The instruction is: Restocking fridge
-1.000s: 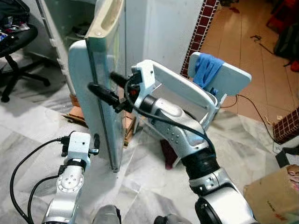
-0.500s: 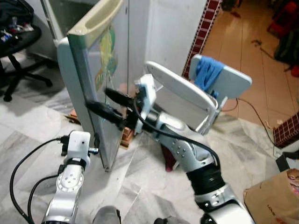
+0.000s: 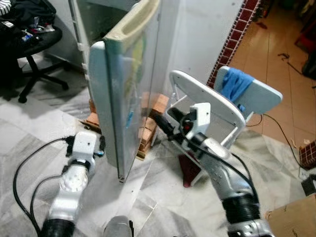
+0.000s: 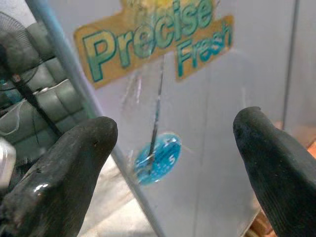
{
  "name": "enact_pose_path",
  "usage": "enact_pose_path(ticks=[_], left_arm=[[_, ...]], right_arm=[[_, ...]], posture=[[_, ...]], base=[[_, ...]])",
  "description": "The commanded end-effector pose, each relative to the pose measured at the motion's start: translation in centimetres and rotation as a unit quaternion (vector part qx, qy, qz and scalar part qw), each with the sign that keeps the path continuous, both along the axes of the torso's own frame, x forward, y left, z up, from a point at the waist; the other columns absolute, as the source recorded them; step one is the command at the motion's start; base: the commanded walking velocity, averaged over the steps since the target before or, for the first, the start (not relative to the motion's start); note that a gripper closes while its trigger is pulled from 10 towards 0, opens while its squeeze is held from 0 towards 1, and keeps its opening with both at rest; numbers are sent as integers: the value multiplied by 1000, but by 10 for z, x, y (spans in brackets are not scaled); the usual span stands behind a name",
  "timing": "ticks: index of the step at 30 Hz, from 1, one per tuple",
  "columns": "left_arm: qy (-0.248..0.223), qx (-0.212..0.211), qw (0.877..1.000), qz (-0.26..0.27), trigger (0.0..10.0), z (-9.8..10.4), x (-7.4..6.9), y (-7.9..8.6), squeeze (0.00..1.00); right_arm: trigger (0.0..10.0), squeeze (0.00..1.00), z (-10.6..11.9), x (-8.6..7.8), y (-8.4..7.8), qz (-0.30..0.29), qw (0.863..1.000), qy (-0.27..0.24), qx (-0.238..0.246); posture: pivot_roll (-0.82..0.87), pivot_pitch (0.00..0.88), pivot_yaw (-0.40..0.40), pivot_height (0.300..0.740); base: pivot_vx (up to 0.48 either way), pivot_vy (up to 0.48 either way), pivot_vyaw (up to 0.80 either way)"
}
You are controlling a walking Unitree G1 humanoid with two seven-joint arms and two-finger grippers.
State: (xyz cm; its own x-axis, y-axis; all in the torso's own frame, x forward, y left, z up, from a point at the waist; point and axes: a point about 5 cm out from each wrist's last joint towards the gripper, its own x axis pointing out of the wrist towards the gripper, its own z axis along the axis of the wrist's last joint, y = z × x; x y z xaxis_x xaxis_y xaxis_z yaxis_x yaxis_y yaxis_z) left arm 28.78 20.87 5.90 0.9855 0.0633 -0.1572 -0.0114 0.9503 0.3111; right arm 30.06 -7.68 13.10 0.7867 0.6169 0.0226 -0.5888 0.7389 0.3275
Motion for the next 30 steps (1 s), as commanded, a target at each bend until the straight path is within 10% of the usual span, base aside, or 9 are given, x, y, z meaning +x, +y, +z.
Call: enact_pose_path(ticks=[1,15,25,30], left_arm=[[-2,-10,1000,-27,10000,1,9,-12,0],[13,0,990,-143,10000,15,50,-54,0],[-1,35,986,164,10000,34,46,75,0],[-16,41,979,199,10000,38,35,98,0]], right_arm=[[10000,0,0,0,-11,-25,1000,-6,-11],[10000,0,3,-1,-9,-25,999,-32,-36],[10000,0,-4,0,-18,-44,998,-26,-47],[10000,0,-4,1,-19,-45,997,-25,-49]], posture=[[114,43,-67,740],[70,24,-48,740],[75,26,-50,740],[88,29,-49,740]], base=[[0,0,0],[0,0,0],[0,0,0],[0,0,0]])
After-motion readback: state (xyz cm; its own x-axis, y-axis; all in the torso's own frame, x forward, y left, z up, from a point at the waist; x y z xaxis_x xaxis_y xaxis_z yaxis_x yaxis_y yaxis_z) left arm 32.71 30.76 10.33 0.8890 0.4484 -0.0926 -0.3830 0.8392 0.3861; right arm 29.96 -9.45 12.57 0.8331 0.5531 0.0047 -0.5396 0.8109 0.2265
